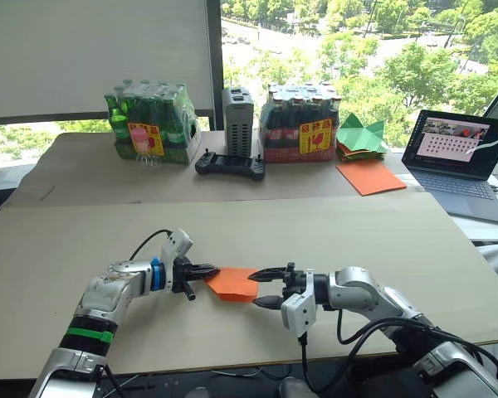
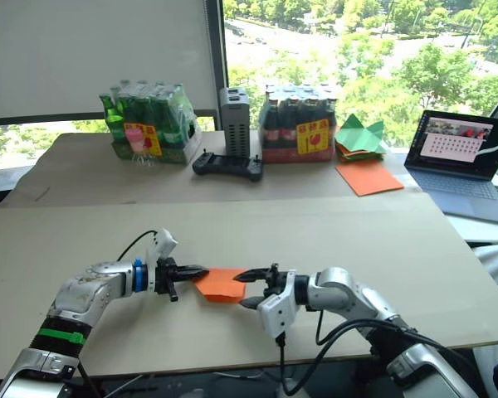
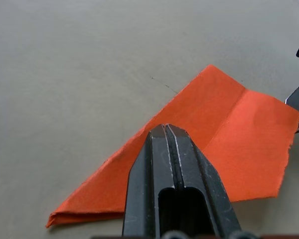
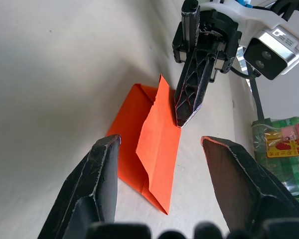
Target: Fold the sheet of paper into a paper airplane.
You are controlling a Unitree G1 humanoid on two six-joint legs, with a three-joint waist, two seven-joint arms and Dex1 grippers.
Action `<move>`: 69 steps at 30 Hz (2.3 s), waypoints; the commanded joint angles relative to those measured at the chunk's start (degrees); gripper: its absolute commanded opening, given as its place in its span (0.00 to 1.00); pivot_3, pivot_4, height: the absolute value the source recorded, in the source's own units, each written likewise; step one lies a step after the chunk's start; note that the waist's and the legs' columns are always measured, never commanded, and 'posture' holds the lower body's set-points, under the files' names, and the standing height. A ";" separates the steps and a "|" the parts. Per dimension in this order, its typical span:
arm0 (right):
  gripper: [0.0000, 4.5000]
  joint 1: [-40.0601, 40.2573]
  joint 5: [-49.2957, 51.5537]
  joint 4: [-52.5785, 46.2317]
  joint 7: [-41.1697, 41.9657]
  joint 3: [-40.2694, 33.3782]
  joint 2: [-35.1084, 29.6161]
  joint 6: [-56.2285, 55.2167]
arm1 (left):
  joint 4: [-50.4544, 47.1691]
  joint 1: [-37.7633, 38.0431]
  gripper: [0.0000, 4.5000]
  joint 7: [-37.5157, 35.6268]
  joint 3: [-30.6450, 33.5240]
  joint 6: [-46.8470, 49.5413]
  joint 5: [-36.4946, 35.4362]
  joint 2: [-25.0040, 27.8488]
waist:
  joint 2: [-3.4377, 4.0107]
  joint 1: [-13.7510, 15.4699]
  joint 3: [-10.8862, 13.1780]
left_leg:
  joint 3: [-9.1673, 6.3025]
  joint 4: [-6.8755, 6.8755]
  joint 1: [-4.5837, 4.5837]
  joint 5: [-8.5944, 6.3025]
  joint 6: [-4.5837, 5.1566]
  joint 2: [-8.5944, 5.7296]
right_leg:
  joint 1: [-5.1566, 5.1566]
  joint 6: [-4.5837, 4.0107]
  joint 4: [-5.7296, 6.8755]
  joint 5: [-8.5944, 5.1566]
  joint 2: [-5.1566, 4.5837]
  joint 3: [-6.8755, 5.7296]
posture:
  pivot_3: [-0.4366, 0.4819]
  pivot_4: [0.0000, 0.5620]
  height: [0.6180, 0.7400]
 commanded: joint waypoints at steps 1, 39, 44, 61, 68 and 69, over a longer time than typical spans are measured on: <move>0.65 -0.73 -0.14 -0.12 -0.64 -1.36 0.30 -0.22 | -0.18 1.21 0.00 0.64 -0.14 1.37 0.51 0.32 | 0.00 -0.02 0.00 | 0.00 0.00 0.00 0.00 0.00 0.00 | 0.00 0.00 0.00 0.00 0.00 0.00 | 0.48 0.27 1.00; 0.00 -1.23 27.02 -7.77 21.60 -5.82 6.49 45.10 | -1.33 1.85 0.00 0.56 0.31 2.00 0.52 0.39 | 0.02 -0.25 0.02 | -0.03 -0.01 -0.01 0.00 0.00 0.04 | -0.02 -0.01 0.01 -0.01 0.04 -0.02 | 0.48 0.27 1.00; 0.00 -1.56 30.40 -8.45 22.09 -8.15 8.21 54.84 | -1.83 2.30 0.00 0.64 0.54 2.27 0.33 0.57 | 0.03 -0.26 0.02 | -0.02 -0.02 -0.03 0.00 0.00 0.04 | -0.05 -0.01 0.01 -0.01 0.04 -0.02 | 0.48 0.27 1.00; 0.00 -3.86 31.27 -6.86 19.80 -9.22 11.70 70.80 | -1.96 2.28 0.00 0.98 1.59 2.62 0.26 0.73 | 0.04 -0.34 0.02 | -0.02 -0.03 -0.08 0.00 0.00 0.04 | -0.10 0.01 0.00 -0.02 0.04 -0.03 | 0.48 0.27 1.00; 0.00 -4.04 28.42 -5.62 19.43 -7.24 12.03 70.19 | -2.09 2.48 0.00 1.66 3.34 3.17 -0.25 0.96 | 0.04 -0.34 0.02 | -0.02 -0.05 -0.09 -0.01 0.00 0.04 | -0.11 0.02 -0.01 -0.03 0.04 -0.03 | 0.48 0.27 1.00; 0.00 -4.12 27.58 -5.13 19.35 -6.71 11.95 69.73 | -2.12 2.57 0.00 1.81 3.66 3.17 -0.30 0.96 | 0.04 -0.35 0.02 | -0.02 -0.05 -0.10 -0.01 0.00 0.04 | -0.12 0.02 -0.02 -0.03 0.04 -0.03 | 0.48 0.27 1.00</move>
